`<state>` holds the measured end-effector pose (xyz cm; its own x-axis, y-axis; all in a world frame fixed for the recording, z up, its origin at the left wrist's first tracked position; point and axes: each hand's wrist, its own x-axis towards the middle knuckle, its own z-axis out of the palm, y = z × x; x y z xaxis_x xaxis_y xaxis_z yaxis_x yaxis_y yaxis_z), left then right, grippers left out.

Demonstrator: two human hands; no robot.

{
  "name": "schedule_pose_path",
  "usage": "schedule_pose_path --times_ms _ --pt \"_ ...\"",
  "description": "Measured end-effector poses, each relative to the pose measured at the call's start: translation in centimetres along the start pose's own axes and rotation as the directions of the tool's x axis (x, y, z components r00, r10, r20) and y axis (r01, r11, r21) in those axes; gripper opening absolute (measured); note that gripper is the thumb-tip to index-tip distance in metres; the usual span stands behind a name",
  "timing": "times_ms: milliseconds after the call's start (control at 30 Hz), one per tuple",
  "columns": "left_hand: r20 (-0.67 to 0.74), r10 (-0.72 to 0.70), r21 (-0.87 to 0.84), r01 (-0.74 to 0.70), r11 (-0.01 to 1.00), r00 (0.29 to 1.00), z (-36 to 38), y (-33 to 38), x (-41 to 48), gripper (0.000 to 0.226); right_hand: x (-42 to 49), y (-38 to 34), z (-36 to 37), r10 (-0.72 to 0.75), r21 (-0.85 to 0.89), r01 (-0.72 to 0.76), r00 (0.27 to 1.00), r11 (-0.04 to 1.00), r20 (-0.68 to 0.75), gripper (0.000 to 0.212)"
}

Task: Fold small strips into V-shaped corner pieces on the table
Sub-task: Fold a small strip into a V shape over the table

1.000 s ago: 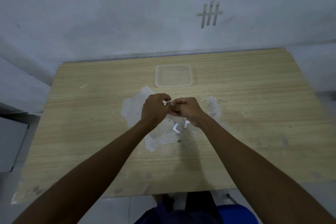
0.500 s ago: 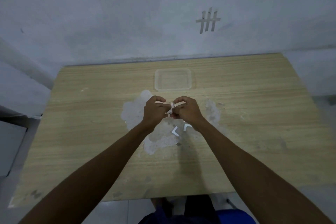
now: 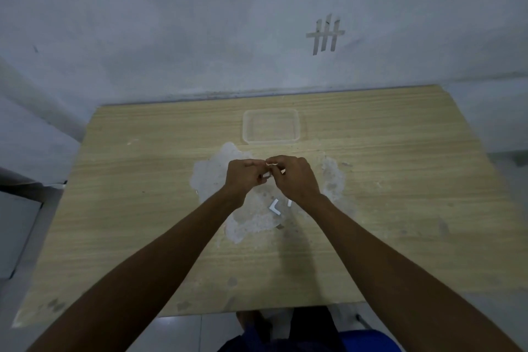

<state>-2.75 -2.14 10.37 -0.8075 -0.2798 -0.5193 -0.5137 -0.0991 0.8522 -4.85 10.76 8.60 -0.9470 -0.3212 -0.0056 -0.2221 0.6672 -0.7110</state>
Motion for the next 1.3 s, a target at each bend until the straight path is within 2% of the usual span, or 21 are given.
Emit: schedule_pose_path --times_ms 200,300,433,700,933,1167,1300 --pt "0.040 0.023 0.076 -0.026 0.997 0.999 -0.2 0.3 0.2 0.009 0.5 0.0 -0.4 0.020 -0.118 -0.014 0.999 0.993 0.042 0.025" --pt "0.054 0.040 0.112 -0.046 0.993 0.998 -0.4 0.4 0.3 0.017 0.6 -0.1 -0.5 0.011 -0.141 -0.003 0.999 0.990 0.053 0.022" --pt "0.064 0.056 0.191 -0.067 0.979 0.996 -0.7 0.2 0.4 0.012 0.9 -0.2 -0.6 -0.031 -0.217 0.057 0.992 0.974 0.124 0.021" --pt "0.087 0.128 0.333 -0.150 0.931 0.988 -0.8 0.1 0.3 0.021 1.5 -0.4 -1.2 -0.090 -0.378 0.168 0.972 0.910 0.216 0.023" --pt "0.104 0.131 0.285 -0.155 0.946 0.986 -0.7 0.4 0.2 0.018 1.4 -0.8 -1.1 -0.148 -0.504 0.228 0.970 0.833 0.195 0.027" --pt "0.124 -0.025 0.083 0.014 0.996 0.992 -0.4 1.0 0.2 0.011 1.7 -1.0 -1.7 -0.164 -0.521 0.244 0.967 0.818 0.196 0.024" --pt "0.180 -0.023 0.000 0.023 1.000 0.983 -0.3 1.4 -0.2 0.016 2.0 -1.1 -2.0 -0.166 -0.549 0.249 0.966 0.798 0.197 0.022"
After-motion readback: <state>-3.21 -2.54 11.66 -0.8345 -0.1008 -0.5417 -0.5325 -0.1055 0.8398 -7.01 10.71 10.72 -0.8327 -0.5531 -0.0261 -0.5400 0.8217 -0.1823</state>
